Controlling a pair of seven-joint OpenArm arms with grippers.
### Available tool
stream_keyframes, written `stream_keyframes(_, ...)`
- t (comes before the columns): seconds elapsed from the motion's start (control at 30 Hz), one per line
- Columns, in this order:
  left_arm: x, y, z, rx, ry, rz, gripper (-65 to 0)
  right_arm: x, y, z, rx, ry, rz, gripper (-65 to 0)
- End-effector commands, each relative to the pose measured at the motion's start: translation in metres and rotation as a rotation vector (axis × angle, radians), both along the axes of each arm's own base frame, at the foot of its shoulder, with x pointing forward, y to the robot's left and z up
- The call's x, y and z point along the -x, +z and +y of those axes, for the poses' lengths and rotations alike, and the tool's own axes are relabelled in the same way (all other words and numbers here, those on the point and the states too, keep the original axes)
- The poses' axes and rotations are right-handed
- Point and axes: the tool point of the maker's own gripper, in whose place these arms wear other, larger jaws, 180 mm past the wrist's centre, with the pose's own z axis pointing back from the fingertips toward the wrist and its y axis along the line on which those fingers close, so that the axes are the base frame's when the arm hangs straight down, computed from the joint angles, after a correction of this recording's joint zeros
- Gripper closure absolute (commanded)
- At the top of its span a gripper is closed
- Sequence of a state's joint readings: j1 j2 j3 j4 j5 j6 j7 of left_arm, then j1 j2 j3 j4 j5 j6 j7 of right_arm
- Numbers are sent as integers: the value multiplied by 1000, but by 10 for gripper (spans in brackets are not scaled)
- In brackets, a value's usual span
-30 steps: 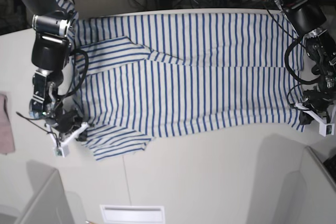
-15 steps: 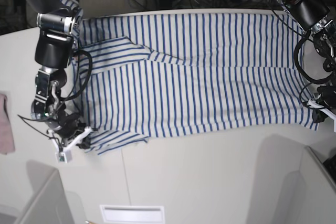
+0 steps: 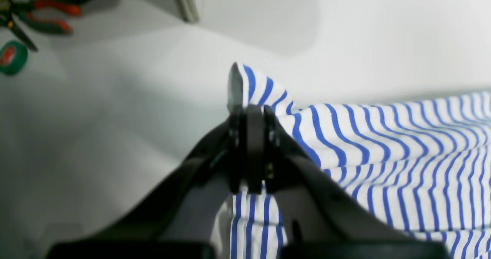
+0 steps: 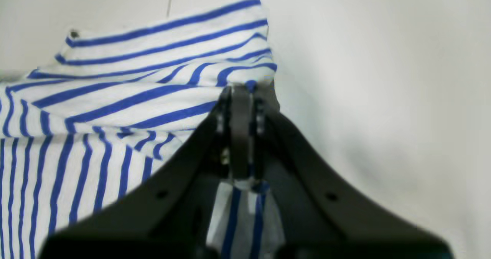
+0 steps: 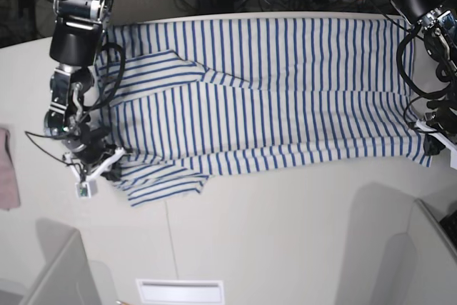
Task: Fold the T-shirt properly
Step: 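Lift the hem and fold it over onto the collar edge with both grippers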
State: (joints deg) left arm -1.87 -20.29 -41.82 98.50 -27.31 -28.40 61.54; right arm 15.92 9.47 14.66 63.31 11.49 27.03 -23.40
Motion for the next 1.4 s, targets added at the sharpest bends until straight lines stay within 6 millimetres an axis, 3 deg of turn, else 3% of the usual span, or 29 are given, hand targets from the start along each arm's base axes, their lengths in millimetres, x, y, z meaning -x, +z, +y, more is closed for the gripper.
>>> stream_keyframes(0.0,-5,18,5,-28,-5,-51,0,-18,31,-7,6,-8,-97,0)
stream_keyframes(0.2,15,15,25,-28,61,-41,0,-3,28,-8,29,0,-97,0)
stream_keyframes(0.5,24,3,23,-27,58,-4,0,28,26,-6,77,24,-74,0)
stream_keyframes(0.77,21,3,21,-23,51,-6,0,42,36,-2,103,41,-105,0)
stream_keyframes(0.93,17,-7,6,-28,1,29,0,56,42,1,123,55,-121,0)
stream_keyframes(1.1,29,-23,0,-24,-18,81,0,67,45,3,136,63,-128,0)
stream_keyframes(1.23,35,-27,1,-22,-15,94,0,76,52,-19,153,4,-142,0)
stream_keyframes(1.37,31,-25,0,-22,-19,85,0,86,53,-18,165,8,-142,0)
